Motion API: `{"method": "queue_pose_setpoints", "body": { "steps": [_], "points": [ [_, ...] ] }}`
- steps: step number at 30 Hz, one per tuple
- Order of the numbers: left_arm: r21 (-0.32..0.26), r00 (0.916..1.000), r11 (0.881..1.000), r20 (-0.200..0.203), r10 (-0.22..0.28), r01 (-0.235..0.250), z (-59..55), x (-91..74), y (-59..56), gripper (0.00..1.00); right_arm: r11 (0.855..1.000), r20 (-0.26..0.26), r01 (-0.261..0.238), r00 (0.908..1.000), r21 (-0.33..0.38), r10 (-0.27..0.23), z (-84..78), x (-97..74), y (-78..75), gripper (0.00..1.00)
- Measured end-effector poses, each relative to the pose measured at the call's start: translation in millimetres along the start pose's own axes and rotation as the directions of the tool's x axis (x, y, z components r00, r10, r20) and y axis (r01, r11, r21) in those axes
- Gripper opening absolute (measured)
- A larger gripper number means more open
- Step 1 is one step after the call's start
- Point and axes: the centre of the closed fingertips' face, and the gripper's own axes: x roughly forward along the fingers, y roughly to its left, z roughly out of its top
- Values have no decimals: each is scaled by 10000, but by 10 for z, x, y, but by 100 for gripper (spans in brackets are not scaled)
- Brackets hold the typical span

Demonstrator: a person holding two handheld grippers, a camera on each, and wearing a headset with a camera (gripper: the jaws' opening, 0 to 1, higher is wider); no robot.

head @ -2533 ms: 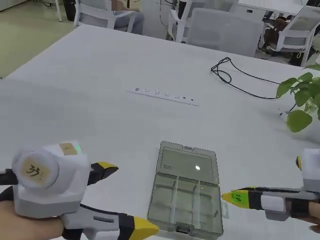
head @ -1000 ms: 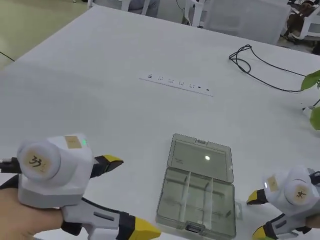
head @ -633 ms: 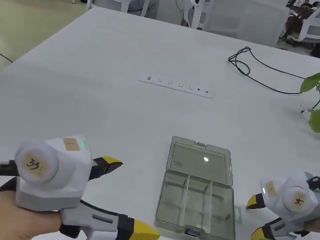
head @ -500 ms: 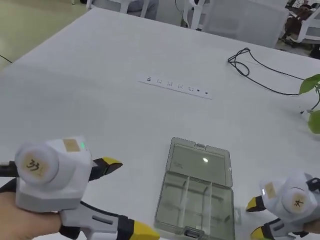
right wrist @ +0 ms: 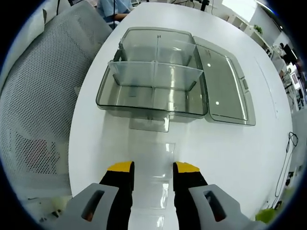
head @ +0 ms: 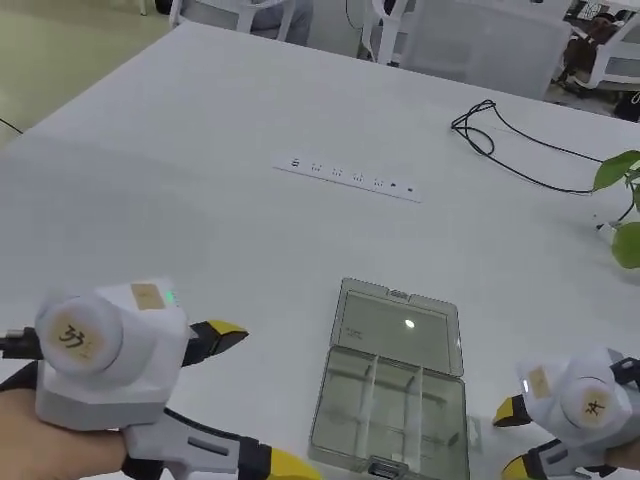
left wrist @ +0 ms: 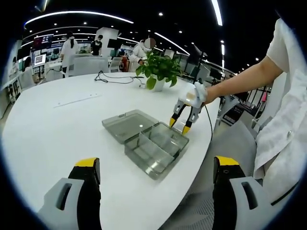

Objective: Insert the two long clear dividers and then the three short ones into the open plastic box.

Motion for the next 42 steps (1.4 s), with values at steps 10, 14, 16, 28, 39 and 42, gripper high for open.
{"method": "queue_pose_setpoints", "body": {
  "steps": [10,14,16,28,39,42],
  "points": [
    [106,9999,9999,61,-84,83,37,12,-33,100,9971,367,546,9977,531,-566,17,-168,-37,33],
    [145,9998,9997,74,-174,173,48,21,-59,100,9951,454,732,9961,668,-763,18,-227,-25,33],
    [146,9998,9997,84,-205,204,53,24,-67,100,9939,518,834,9948,721,-873,24,-264,-21,33],
    [104,9989,9992,263,-378,375,137,69,-114,100,9793,1289,1658,9751,1163,-1804,283,-624,-8,33],
    [-267,9972,9979,477,-576,589,263,133,-168,96,9707,1994,2111,9524,1146,-2307,640,-855,79,33],
    [-637,9959,9956,639,-648,688,319,154,-189,93,9686,2138,2247,9462,1067,-2430,737,-909,96,33]
  ]
}}
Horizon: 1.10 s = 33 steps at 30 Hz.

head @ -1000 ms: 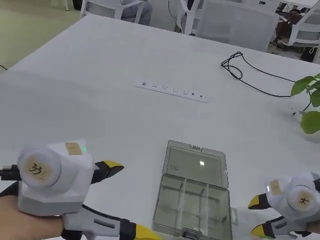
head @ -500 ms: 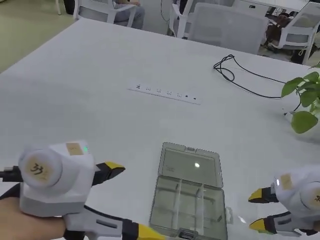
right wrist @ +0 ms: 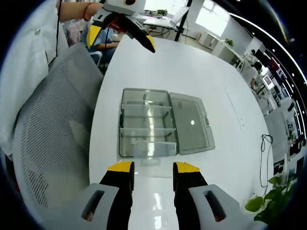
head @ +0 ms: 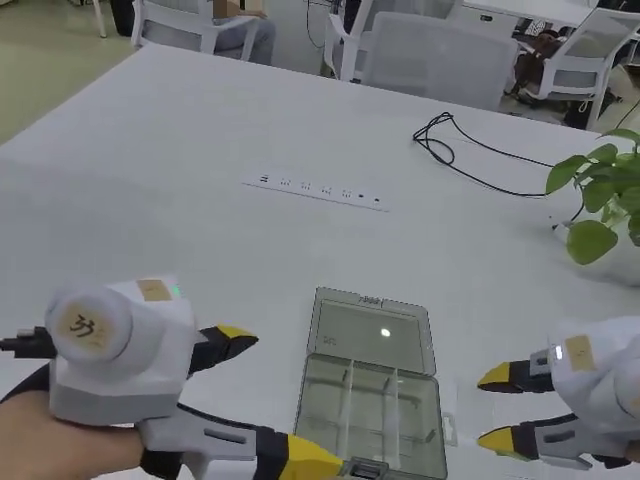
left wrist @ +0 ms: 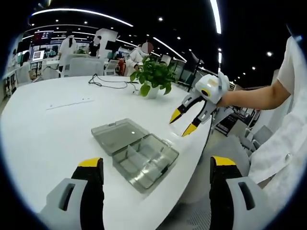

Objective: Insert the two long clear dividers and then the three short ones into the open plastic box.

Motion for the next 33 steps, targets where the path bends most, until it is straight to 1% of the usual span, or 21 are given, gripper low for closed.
{"method": "queue_pose_setpoints", "body": {
  "steps": [3,5,6,7,8,10,11,12,14,16,19,20,21,25,26,28,33],
  "points": [
    [-298,9999,9995,108,-53,56,45,21,-19,89,9999,155,93,9998,-67,-92,101,-33,17,33],
    [-663,9997,9977,196,-153,166,80,45,-46,86,9998,246,147,9996,-133,-143,162,-53,27,33],
    [-1142,9996,9932,176,-207,225,86,60,-71,84,9997,299,179,9994,-180,-174,207,-67,36,33],
    [-1503,9995,9882,109,-293,306,82,72,-93,82,9995,354,207,9992,-223,-199,239,-75,41,33],
    [-1458,9989,9884,224,-404,432,111,92,-104,81,9995,430,227,9988,-235,-217,282,-84,48,33],
    [-1560,9989,9867,228,-420,450,126,119,-129,76,9993,544,245,9983,-268,-231,344,-97,64,33],
    [-1765,9987,9830,149,-485,504,118,132,-148,75,9992,593,261,9979,-312,-242,384,-104,75,33],
    [-2061,9983,9768,49,-580,578,105,145,-173,74,9990,627,278,9977,-357,-255,411,-109,81,33],
    [-2223,9976,9725,171,-677,698,132,179,-194,72,9985,706,312,9971,-439,-281,480,-124,97,33],
    [-2455,9961,9655,116,-869,871,141,199,-248,66,9982,816,348,9962,-495,-306,554,-142,117,33],
    [-2813,9939,9533,254,-1072,1100,178,234,-301,59,9977,964,345,9949,-576,-289,650,-161,154,33],
    [-3032,9928,9453,333,-1153,1200,199,251,-321,57,9975,1019,348,9944,-619,-284,688,-169,167,33],
    [-3168,9920,9401,395,-1198,1262,213,263,-333,54,9974,1059,345,9940,-639,-276,714,-176,179,33],
    [-3419,9898,9289,404,-1367,1422,229,323,-380,45,9970,1256,339,9918,-693,-250,837,-205,224,33],
    [-3527,9886,9238,372,-1456,1493,227,345,-406,43,9970,1304,337,9912,-702,-243,863,-211,234,33],
    [-3651,9871,9173,380,-1558,1588,225,381,-436,39,9968,1388,317,9901,-735,-212,922,-224,265,33],
    [-3953,9817,9004,207,-1892,1818,175,458,-528,31,9943,1403,370,9899,-1002,-227,1007,-230,314,33]
  ]
}}
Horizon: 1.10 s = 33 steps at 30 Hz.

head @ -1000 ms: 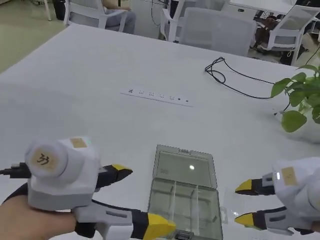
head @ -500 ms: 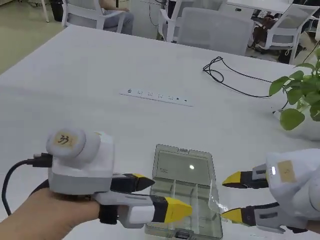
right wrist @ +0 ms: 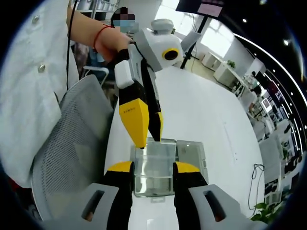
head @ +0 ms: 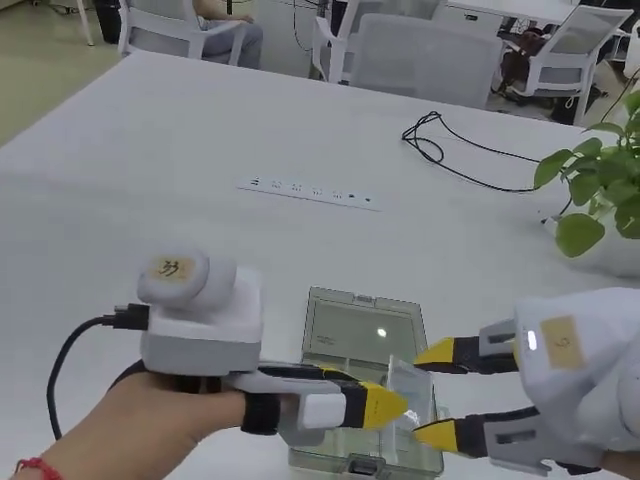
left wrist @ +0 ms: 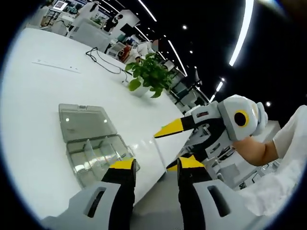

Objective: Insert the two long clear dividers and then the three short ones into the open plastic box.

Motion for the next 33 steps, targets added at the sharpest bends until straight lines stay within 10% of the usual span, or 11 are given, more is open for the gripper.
{"method": "queue_pose_setpoints", "body": {
  "steps": [33],
  "points": [
    [-1089,9988,9929,114,-468,477,-37,75,-52,0,9973,-211,46,9998,-735,-62,85,25,38,33]
  ]
}}
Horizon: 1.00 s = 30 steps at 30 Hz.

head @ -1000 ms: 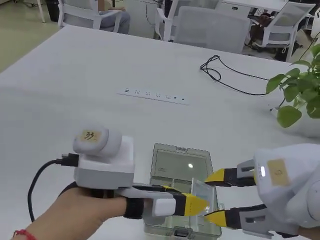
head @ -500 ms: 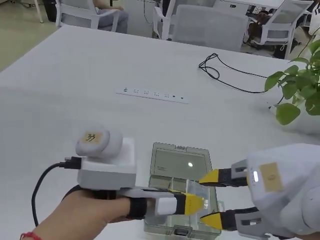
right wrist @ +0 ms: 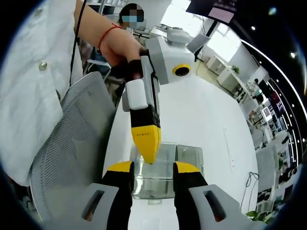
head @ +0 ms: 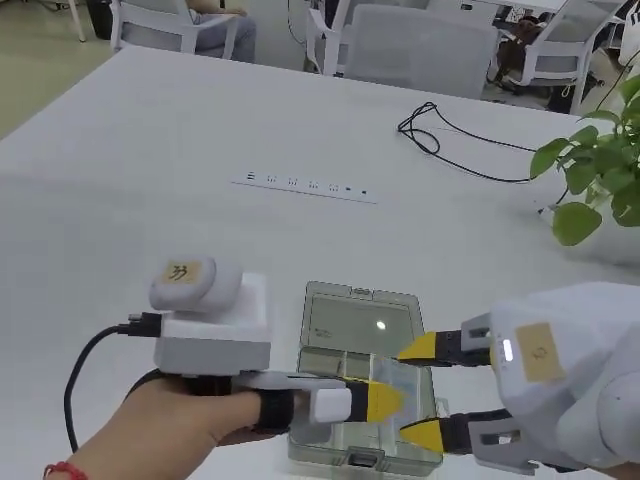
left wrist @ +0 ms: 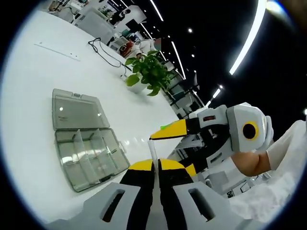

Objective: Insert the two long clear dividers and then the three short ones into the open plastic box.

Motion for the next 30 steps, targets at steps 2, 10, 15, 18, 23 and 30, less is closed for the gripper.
{"method": "queue_pose_setpoints", "body": {
  "steps": [2,10,15,18,23,30],
  "points": [
    [-24,10000,10000,52,12,-12,6,-2,5,0,10000,1,20,10000,-7,-20,2,1,-7,33],
    [-31,9997,9999,200,121,-121,13,-16,36,0,9985,361,17,9993,545,-36,59,-30,-55,34],
    [1343,9999,9909,-18,140,-136,-30,-42,54,0,9924,874,-233,9961,1212,127,89,-124,-129,34],
    [2412,9997,9702,-129,-223,247,-59,-60,-11,0,9767,1574,-980,9852,1911,681,150,-187,-126,31],
    [4428,9973,8938,-462,-572,718,-125,-98,-85,0,9265,2513,-2576,9492,2742,1895,209,-271,-68,24],
    [5659,9932,8166,-446,-1076,1139,-139,-156,-184,0,8821,2983,-3873,9040,2681,3062,295,-294,2,18]
  ]
}}
